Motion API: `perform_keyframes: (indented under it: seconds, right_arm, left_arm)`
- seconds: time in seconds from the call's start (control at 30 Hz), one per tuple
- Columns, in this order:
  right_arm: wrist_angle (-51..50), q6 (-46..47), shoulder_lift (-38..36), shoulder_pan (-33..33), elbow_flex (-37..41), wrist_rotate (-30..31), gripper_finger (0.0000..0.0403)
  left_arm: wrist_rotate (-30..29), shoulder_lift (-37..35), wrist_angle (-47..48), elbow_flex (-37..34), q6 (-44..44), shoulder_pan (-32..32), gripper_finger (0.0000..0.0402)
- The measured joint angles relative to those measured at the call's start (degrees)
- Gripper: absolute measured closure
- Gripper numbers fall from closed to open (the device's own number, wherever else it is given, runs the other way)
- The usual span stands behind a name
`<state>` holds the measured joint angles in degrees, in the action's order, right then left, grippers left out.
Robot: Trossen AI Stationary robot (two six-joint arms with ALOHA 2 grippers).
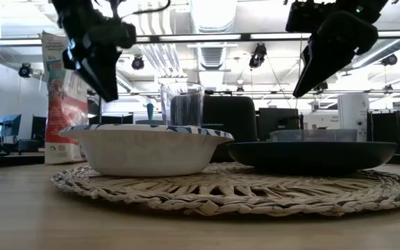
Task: Arrange a breakfast setting
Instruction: Move the black bin to the bottom right of the table
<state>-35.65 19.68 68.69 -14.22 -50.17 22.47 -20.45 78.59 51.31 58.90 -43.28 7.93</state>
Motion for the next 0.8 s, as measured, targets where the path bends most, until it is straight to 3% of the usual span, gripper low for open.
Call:
perform_keyframes:
  seconds: [0.27,0.43,0.8]
  right_arm:
    - [-3.03,-0.23,0.0,0.8,-5.95,0.26,0.0248]
    - [-3.03,-0.35,0.0,2.18,-7.7,5.04,0.0248]
    - [-3.8,-0.84,0.0,10.15,-8.84,7.56,0.0248]
  left_arm:
    - [-0.19,1.26,-4.23,2.27,5.01,0.89,0.026]
    - [-0.13,2.25,-6.9,2.27,8.16,0.91,0.026]
    - [0.01,1.94,-8.7,2.27,15.85,0.8,0.026]
